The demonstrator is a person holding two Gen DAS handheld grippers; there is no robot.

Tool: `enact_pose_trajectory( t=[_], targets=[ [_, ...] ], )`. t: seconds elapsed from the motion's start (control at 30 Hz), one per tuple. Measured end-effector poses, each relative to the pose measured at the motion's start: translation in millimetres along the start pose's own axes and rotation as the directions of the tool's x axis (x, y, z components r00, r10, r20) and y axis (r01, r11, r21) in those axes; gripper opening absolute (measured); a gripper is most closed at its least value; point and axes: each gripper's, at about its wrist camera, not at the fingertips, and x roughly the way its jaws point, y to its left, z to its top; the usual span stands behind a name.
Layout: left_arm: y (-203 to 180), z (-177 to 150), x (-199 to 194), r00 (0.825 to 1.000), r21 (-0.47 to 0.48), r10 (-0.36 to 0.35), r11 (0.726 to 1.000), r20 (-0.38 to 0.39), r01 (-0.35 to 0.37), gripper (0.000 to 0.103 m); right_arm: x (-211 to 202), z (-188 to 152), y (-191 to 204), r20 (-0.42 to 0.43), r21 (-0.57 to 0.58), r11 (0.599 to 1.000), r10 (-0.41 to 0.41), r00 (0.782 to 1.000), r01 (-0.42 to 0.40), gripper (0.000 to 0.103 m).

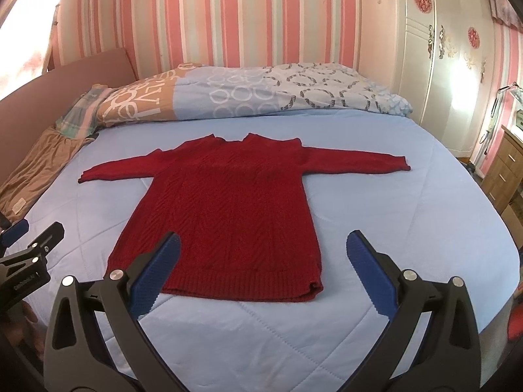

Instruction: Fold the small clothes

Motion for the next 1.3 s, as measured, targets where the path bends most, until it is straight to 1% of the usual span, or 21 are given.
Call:
enact_pose_trajectory(
  t=[0.87, 1.13, 1.3],
  targets=[
    [-1, 3, 4, 1.000, 0.006, 0.009, 1.000, 0.007, -0.009, 0.102, 0, 7, -4, 0.008, -0.013, 1.000, -0.020, 1.000, 0.020, 0.100],
    [-13, 17, 18, 1.000, 0.023, 0.004, 1.000, 0.013, -0.005, 0.102, 7, 13, -16, 0.010, -0.012, 1.000, -0.023, 1.000, 0.023, 0.100],
    [-20, 20, 33, 1.000, 0.020, 0.004, 1.000, -0.001, -0.004, 0.102, 20, 20, -30, 0.004, -0.016, 1.000, -0.027, 1.000, 0.027, 0.100]
  ],
)
